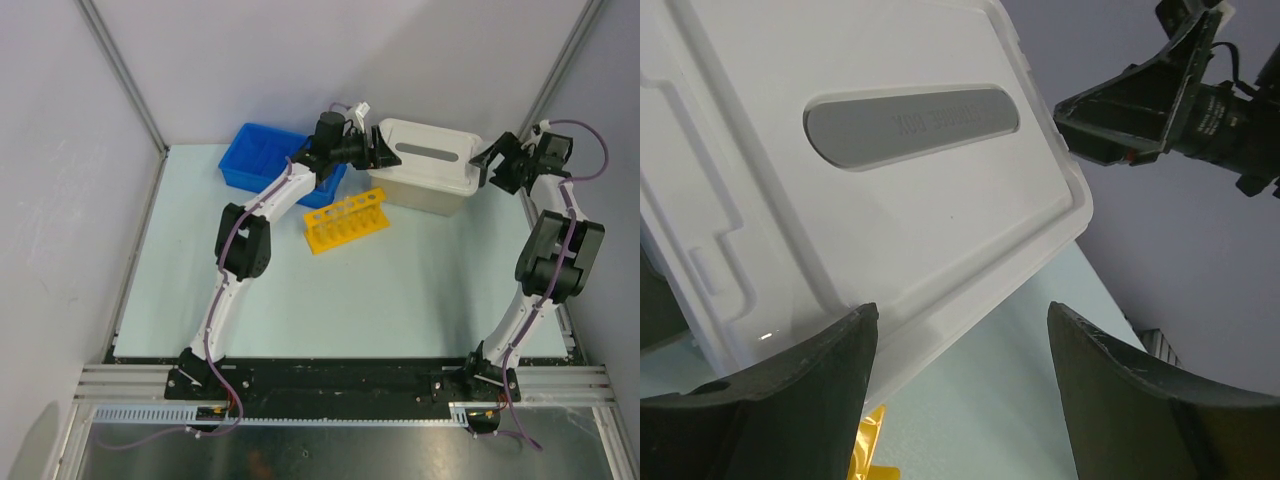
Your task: Organize the chemistry lab equipment
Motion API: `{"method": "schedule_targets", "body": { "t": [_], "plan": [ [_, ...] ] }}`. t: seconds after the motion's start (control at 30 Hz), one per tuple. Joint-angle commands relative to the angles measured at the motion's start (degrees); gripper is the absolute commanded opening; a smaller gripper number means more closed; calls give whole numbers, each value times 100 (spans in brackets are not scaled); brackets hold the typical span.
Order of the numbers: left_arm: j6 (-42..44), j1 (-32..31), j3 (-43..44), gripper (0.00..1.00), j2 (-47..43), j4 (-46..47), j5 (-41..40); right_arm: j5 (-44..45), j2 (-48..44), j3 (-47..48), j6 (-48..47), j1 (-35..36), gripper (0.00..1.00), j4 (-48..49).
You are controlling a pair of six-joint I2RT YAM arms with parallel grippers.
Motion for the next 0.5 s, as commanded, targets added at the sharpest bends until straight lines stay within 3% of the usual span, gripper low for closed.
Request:
{"method": "schedule_targets", "body": {
  "t": [0.0,0.17,0.47],
  "plan": [
    [-92,-67,-88,75,-34,-140,29,-345,164,124,138,53,95,256],
    [-107,-72,-89,75,-27,-135,38,-276,265,106,155,167,87,277],
    [-110,-72,-109,75,-39,-119,59,409,180,112,-133,485,61,-14]
  ]
}}
